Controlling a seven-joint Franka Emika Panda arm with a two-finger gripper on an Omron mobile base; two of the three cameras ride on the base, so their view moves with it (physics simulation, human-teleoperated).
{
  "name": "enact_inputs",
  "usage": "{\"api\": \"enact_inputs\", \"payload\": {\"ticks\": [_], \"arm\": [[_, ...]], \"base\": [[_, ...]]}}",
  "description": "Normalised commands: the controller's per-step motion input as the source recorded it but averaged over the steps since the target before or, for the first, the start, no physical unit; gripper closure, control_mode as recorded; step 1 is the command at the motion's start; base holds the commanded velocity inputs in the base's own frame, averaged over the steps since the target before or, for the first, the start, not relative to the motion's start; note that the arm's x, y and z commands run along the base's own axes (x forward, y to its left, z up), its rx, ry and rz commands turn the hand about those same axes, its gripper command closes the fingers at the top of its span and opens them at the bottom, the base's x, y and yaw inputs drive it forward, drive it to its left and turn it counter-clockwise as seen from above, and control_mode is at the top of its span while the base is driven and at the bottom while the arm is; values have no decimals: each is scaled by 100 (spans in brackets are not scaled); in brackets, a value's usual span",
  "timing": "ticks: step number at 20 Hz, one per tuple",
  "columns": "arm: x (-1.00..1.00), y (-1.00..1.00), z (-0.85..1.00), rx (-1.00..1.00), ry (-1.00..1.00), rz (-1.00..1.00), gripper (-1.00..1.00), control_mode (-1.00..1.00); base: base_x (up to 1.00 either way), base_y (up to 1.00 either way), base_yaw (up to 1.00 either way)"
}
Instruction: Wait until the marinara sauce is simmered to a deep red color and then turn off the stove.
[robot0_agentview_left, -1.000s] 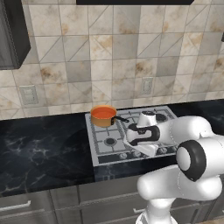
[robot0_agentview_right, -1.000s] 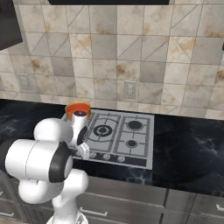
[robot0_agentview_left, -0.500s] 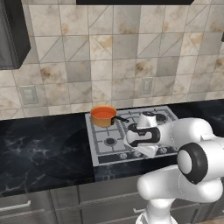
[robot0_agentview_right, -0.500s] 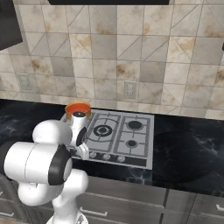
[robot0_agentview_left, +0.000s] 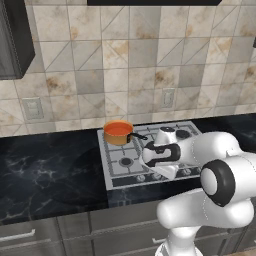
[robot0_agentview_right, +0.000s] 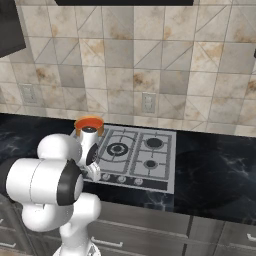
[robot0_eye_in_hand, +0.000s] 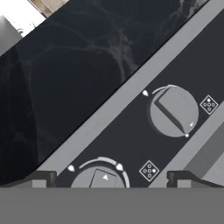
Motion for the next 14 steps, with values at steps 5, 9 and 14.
{"api": "enact_inputs", "payload": {"ticks": [5,9,14], "arm": [[0,-2,-4,0,0,0,-100,-100],[0,-4,-3,0,0,0,-100,-100],[0,-4,0,0,0,0,-100,-100]], "base": [[0,0,0],[0,0,0],[0,0,0]]}}
